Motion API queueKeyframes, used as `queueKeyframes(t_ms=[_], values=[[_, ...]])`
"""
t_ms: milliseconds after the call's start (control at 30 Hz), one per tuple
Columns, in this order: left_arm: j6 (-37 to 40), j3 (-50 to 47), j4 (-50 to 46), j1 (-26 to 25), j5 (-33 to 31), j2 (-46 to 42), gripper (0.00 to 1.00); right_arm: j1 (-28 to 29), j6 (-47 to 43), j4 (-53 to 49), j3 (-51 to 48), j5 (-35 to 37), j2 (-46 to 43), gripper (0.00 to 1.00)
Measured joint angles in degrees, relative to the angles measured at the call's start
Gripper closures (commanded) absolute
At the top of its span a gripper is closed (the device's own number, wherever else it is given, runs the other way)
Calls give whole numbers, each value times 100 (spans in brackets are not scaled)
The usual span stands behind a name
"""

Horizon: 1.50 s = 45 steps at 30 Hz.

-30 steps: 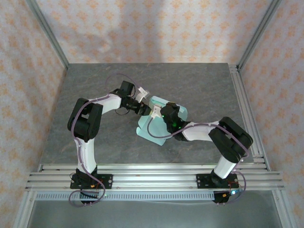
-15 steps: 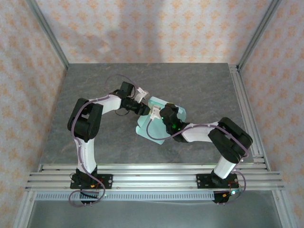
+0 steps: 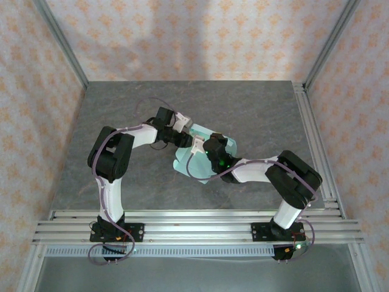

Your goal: Fold the paper box

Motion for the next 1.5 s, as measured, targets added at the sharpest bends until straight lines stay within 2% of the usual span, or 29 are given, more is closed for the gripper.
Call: queueKeyframes(t_ms=[133, 200, 467, 533, 767, 867, 933, 1033, 1133, 1200, 1333, 1500], values=[[-101, -118, 214, -92, -321, -26, 52, 31, 74, -11, 0, -2, 0, 100], [-192, -251, 350, -131, -463, -92, 53, 50, 129, -48, 0, -2, 0, 100], [-400, -485, 708, -190, -892, -420, 66, 79, 306, -85, 11, 9, 0, 100], [-431, -485, 715, -208, -935, -452, 74, 79, 343, -85, 15, 28, 0, 100], [-415, -529, 728, -286, -1185, -457, 77, 127, 365, -33, 59, 192, 136, 100], [-413, -542, 780, -302, -1296, -459, 89, 149, 369, 2, 72, 258, 179, 100], [-343, -586, 841, -330, -1414, -485, 90, 166, 422, 0, 107, 280, 192, 89], [-328, -680, 968, -365, -1574, -520, 92, 190, 723, -164, 216, 186, 177, 62], [-328, -743, 1095, -376, -1639, -525, 92, 245, 1305, -807, 339, -153, 22, 39], [-332, -772, 1163, -380, -1676, -527, 93, 267, 1742, -1377, 442, -490, -192, 27], [-343, -824, 1272, -380, -1777, -535, 93, 262, 2774, -2444, 684, -1379, -739, 13], [-328, -914, 1346, -382, -1882, -601, 93, 122, 4124, -3230, 730, -2763, -1506, 14]])
